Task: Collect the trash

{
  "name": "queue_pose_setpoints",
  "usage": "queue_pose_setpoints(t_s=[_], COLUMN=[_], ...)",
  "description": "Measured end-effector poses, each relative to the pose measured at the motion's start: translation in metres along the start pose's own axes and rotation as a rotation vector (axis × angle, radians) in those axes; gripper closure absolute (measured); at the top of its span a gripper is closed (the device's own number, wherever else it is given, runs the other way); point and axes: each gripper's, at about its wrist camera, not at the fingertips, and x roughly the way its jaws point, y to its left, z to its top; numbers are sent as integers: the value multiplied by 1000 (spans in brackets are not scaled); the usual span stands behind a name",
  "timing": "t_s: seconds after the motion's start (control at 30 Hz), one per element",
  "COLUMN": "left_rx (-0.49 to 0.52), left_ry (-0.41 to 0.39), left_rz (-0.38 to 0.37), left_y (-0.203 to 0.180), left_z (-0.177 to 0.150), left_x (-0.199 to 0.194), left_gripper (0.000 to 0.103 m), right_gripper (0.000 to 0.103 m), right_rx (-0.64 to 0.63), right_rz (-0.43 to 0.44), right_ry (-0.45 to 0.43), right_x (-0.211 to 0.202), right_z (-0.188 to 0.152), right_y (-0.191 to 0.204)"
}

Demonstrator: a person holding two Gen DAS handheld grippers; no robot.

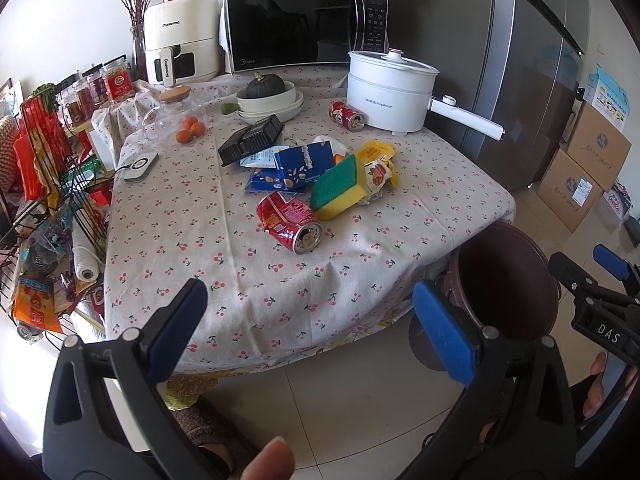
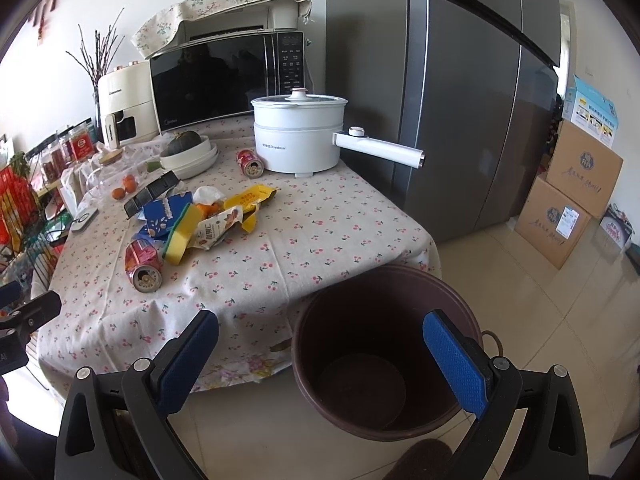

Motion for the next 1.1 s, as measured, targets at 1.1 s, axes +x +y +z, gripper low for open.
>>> queue_pose_setpoints(t_s=[1.1], left_rx=[-202], left_ry=[392], left_rz=[-36], left_y=[64], left_z=[74], left_x=[153], left_gripper=[4], right_gripper=[0], right_rx=[-101], right_rz=[157], right_ry=[324], right_x=[120], right_z=[91], right_y=[27])
